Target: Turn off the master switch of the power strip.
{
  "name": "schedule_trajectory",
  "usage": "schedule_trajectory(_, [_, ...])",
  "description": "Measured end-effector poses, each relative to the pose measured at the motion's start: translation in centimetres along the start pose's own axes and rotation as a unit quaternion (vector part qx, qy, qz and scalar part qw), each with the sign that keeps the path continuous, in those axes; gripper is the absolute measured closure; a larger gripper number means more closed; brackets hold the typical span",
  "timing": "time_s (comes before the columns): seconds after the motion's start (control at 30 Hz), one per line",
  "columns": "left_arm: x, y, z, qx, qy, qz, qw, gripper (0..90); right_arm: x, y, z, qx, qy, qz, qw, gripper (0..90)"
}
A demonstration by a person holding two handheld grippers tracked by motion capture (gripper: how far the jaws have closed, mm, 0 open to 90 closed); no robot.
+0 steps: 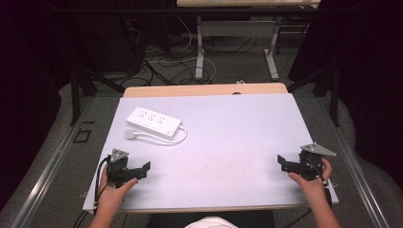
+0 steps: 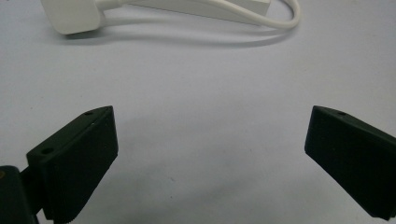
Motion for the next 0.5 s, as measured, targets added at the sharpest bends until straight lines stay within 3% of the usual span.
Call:
schedule_trajectory(0.13, [-0.5,0.1,0.4,-0.008,-0.005,-0.002,1.0000,3.9,0.2,0.2,-0.3,-0.010,0.009,0.000,0.9999,0.0])
schedule_trajectory(0.27, [-0.7,-0.1,0.5,-0.017,-0.011,-0.010,0.9998,4.2,0.0,0.8,0.3,-0.018,0.000,0.001,0.9998,0.0])
schedule_trajectory(0.5, [-1.0,-0.5,0.7,-0.004,-0.006,-0.020,0.9998,4.3,-0.2,1.2,0.5,-0.022,-0.002,-0.002,0.9998,0.0])
Point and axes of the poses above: each handheld gripper's, and its own axes: x roughly forward along the jaws, z roughly out of its top, y roughly to its left, the point moved 7 cm from there along x, roughly forward along the jaws, and after that the axes turned 14 degrees about -x, right-handed, at the moved point
